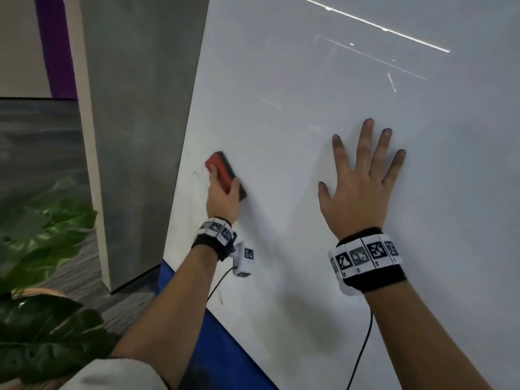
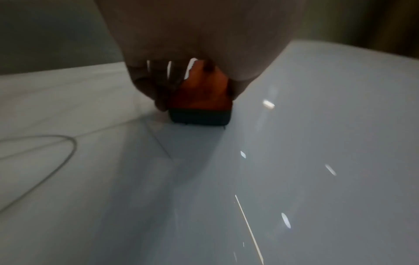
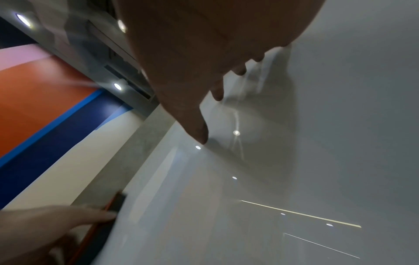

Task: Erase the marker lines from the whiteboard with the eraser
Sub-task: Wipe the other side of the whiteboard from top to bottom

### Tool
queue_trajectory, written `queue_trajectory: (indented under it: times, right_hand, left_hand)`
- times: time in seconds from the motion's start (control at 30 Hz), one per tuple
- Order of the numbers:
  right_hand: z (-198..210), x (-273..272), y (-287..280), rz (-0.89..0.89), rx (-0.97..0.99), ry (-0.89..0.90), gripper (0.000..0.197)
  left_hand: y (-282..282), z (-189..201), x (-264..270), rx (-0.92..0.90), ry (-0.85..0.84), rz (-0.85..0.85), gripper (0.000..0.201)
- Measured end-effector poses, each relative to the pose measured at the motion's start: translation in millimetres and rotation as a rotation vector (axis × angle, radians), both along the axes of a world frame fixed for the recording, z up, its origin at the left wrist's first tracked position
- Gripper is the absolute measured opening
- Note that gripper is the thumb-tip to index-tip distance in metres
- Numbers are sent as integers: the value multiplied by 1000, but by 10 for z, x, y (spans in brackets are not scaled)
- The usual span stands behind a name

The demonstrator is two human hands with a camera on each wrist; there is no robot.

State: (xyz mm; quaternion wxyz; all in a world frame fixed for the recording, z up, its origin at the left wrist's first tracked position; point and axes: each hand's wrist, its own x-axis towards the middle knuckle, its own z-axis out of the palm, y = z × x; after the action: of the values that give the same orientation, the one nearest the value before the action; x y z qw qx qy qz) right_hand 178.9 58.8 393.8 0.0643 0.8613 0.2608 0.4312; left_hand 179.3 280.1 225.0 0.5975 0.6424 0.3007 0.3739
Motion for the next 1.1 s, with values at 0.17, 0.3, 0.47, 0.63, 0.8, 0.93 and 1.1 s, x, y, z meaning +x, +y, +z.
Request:
queue_trajectory:
  times: [0.17, 0.3, 0.47, 0.63, 0.8, 0.93, 1.1]
  right_hand:
    - [-41, -6, 112, -20, 47, 12, 89]
    - [-117, -36, 251, -18, 79, 18, 89]
    - [-170, 35, 215, 20, 87, 10, 89]
    - [-179, 21, 262, 44, 51, 13, 88]
    - [-301, 46, 357, 81, -45, 1, 81]
    - [-359, 108, 367, 66, -62, -12, 78]
    - [-392, 160, 398, 39, -73, -5, 80]
  left_hand:
    - [110, -82, -9, -48, 230, 26, 74]
    - [-378, -114, -117, 381, -10, -22, 76]
    - [-57, -138, -72, 441, 52, 42, 74]
    - [793, -101, 80, 104, 275, 120, 74]
    - [884, -53, 87, 209, 135, 143, 71]
    - [979, -416, 148, -51, 109, 175, 70]
    - [757, -1197, 122, -349, 342, 102, 71]
